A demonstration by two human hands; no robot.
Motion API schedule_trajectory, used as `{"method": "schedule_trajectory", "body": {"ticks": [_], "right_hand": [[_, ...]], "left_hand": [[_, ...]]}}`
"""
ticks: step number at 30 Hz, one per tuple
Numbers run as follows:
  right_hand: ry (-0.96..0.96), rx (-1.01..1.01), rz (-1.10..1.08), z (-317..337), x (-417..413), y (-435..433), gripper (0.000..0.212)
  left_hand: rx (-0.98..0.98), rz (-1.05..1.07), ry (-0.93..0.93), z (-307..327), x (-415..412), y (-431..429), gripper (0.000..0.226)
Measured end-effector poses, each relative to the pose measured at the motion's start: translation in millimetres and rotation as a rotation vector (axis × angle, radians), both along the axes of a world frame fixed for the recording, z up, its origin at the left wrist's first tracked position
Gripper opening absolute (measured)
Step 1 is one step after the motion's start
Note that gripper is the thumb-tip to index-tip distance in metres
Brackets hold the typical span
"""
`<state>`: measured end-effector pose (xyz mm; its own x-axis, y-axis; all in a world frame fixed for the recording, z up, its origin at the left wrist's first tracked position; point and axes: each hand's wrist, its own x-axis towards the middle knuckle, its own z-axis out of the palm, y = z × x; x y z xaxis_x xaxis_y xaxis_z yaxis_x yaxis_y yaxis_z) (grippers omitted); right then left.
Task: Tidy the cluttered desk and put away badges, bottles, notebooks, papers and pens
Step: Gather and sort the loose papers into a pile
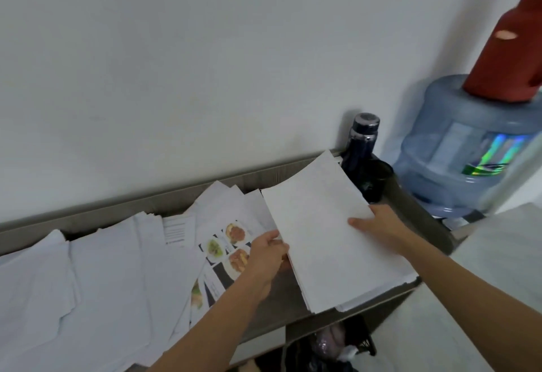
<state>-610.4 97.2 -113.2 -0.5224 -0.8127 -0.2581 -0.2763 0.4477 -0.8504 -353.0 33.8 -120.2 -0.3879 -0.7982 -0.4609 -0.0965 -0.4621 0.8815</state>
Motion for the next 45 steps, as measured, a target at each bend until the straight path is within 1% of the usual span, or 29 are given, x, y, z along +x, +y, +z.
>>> {"method": "schedule_trajectory", "body": {"ticks": [4, 6, 7, 9, 11, 12, 13, 15, 16, 18, 21, 24, 28, 30, 35, 37, 39, 42, 45], "right_hand": [[0.004, 0.043, 0.005, -15, -45, 2, 0.032], [0.046, 0.093, 0.007, -25, -57, -2, 0.041], [0.103, 0.147, 0.013, -31, -59, -3, 0.047], [0.305, 0.293, 0.038, -43, -62, -4, 0.058], [0.483, 0.402, 0.063, -51, -60, -2, 0.065], [0.543, 0.422, 0.07, -51, -59, -2, 0.066], [0.6, 0.433, 0.081, -48, -56, -3, 0.066], [0.727, 0.436, 0.129, -38, -49, -9, 0.066], [0.77, 0.413, 0.149, -34, -45, -14, 0.064], [0.78, 0.316, 0.178, -26, -28, -29, 0.056], [0.709, 0.204, 0.212, -22, 2, -50, 0.048], [0.622, 0.118, 0.292, -16, 43, -72, 0.043], [0.576, 0.053, 0.437, -12, 107, -101, 0.038], [0.525, 0.018, 0.52, -13, 151, -117, 0.037], [0.267, 0.023, 0.648, -8, 250, -138, 0.032], [0.176, 0.057, 0.669, -8, 293, -146, 0.034], [-0.006, 0.066, 0.663, -11, 333, -156, 0.041], [-0.223, 0.083, 0.615, -16, 387, -172, 0.048], [-0.369, 0.164, 0.591, -22, 439, -186, 0.054]], "left_hand": [[-0.032, -0.055, -0.031, -7, -37, 10, 0.027], [-0.072, -0.137, -0.098, -13, -46, 14, 0.025], [-0.116, -0.208, -0.161, -19, -48, 15, 0.026], [-0.22, -0.37, -0.314, -30, -51, 21, 0.035], [-0.317, -0.471, -0.454, -41, -52, 23, 0.049], [-0.349, -0.492, -0.489, -44, -53, 22, 0.052], [-0.364, -0.51, -0.509, -44, -52, 21, 0.051], [-0.382, -0.506, -0.488, -39, -50, 18, 0.042], [-0.392, -0.48, -0.466, -39, -47, 15, 0.036], [-0.398, -0.367, -0.46, -32, -32, 8, 0.03], [-0.392, -0.179, -0.492, -25, 1, -10, 0.027], [-0.393, -0.051, -0.521, -17, 48, -29, 0.023], [-0.433, 0.072, -0.65, -12, 129, -46, 0.022], [-0.432, 0.136, -0.718, -14, 184, -51, 0.024], [-0.428, 0.247, -0.919, -34, 308, -56, 0.025], [-0.413, 0.313, -1.016, -43, 357, -58, 0.03], [-0.395, 0.35, -1.165, -46, 402, -60, 0.04], [-0.284, 0.314, -1.35, -52, 460, -60, 0.056], [-0.148, 0.207, -1.426, -65, 502, -53, 0.067]]}}
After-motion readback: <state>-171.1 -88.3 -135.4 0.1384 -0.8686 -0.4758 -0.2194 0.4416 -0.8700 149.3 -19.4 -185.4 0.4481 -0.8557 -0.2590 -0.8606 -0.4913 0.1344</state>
